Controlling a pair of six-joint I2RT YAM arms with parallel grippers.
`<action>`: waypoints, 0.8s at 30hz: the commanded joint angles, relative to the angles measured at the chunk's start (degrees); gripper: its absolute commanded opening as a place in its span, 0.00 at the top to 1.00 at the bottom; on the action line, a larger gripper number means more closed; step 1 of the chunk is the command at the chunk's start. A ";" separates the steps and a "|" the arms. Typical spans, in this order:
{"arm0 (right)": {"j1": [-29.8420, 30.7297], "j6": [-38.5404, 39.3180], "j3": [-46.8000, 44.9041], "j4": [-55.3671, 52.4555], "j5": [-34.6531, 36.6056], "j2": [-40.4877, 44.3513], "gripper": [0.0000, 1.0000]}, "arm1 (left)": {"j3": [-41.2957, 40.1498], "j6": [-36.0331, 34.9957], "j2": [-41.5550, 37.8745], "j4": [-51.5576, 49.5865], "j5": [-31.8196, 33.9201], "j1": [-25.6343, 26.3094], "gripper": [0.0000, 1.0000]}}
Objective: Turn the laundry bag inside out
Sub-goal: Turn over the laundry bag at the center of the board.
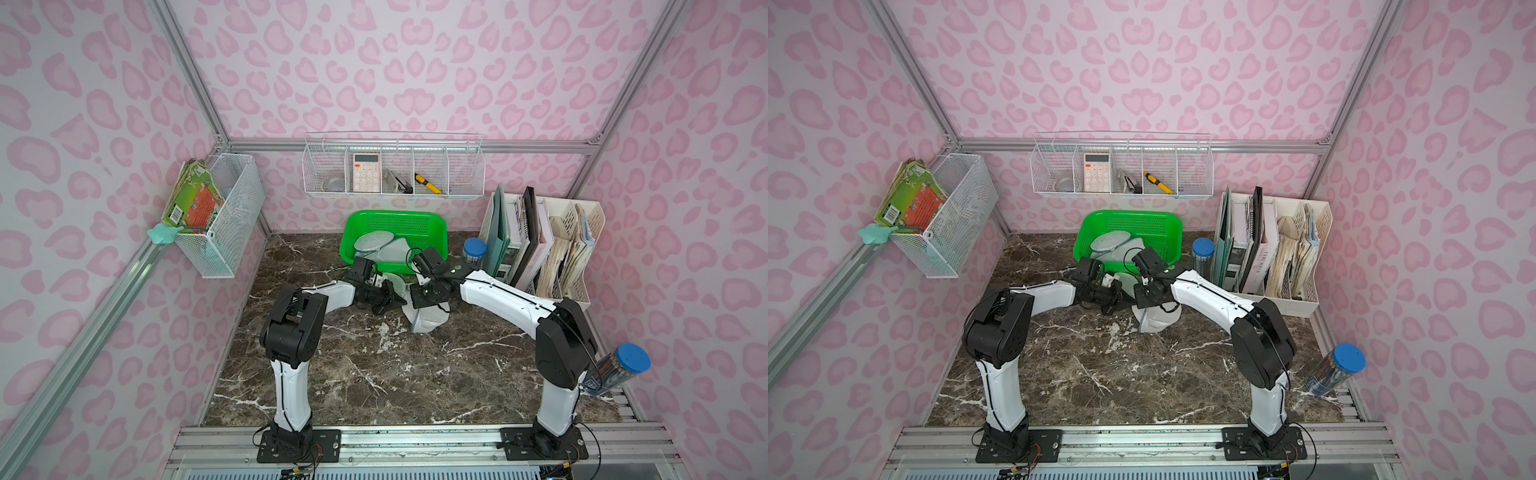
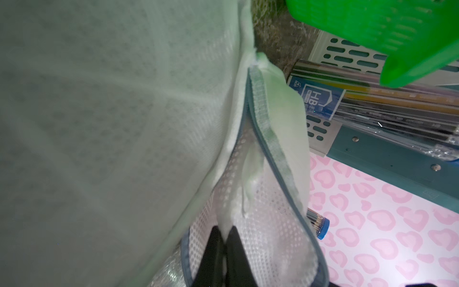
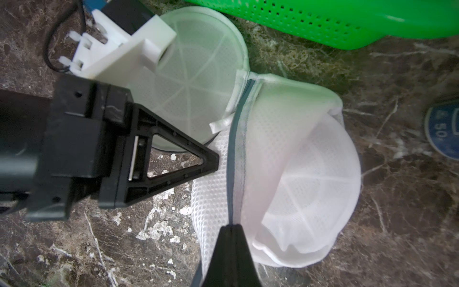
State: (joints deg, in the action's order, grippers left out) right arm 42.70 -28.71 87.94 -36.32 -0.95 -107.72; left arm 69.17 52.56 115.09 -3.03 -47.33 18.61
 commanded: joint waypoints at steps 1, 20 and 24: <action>-0.39 -0.47 -0.13 0.96 -0.63 0.71 1.00 | 0.26 -0.43 -0.94 -0.10 0.25 0.02 1.00; -13.68 2.21 -7.48 5.39 -3.83 4.26 1.00 | -3.86 -14.82 -19.06 -18.16 1.81 -2.35 1.00; -14.91 1.74 -14.38 8.11 -5.57 5.22 1.00 | -6.45 -13.78 -22.35 -15.36 0.63 -5.10 1.00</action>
State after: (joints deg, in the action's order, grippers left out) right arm 28.86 -27.14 76.42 -28.75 -11.33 -102.94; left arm 63.81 39.86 94.30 -16.91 -46.13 15.09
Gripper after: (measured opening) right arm 0.052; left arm 0.081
